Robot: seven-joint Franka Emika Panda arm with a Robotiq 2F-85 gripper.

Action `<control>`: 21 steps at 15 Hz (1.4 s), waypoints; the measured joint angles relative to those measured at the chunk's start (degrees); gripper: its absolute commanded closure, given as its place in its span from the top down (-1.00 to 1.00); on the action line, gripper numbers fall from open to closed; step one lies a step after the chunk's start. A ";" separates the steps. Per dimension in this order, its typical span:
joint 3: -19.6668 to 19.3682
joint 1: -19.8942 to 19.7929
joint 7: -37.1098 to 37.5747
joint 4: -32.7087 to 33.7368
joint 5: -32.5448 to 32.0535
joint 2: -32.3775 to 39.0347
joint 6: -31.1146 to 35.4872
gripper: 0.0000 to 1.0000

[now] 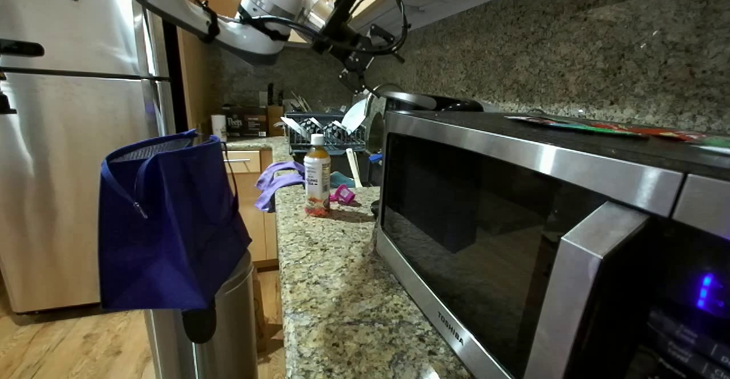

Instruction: Open the black coffeemaker

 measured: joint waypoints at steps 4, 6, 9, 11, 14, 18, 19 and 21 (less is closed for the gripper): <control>-1.06 0.20 0.00 1.72 -1.45 1.33 0.00 1.00; -1.63 0.37 0.00 2.85 -1.83 2.05 0.02 1.00; -2.23 0.53 0.00 5.21 -2.41 2.67 0.68 1.00; -2.71 0.55 0.07 7.37 -3.06 3.14 2.38 1.00; -3.27 0.56 0.19 10.97 -3.25 3.83 4.97 1.00; -3.88 0.49 0.40 14.65 -3.25 5.25 6.62 1.00; -3.95 0.44 0.54 15.12 -3.22 5.66 6.65 1.00; -3.63 0.39 0.59 15.41 -2.10 6.24 6.23 1.00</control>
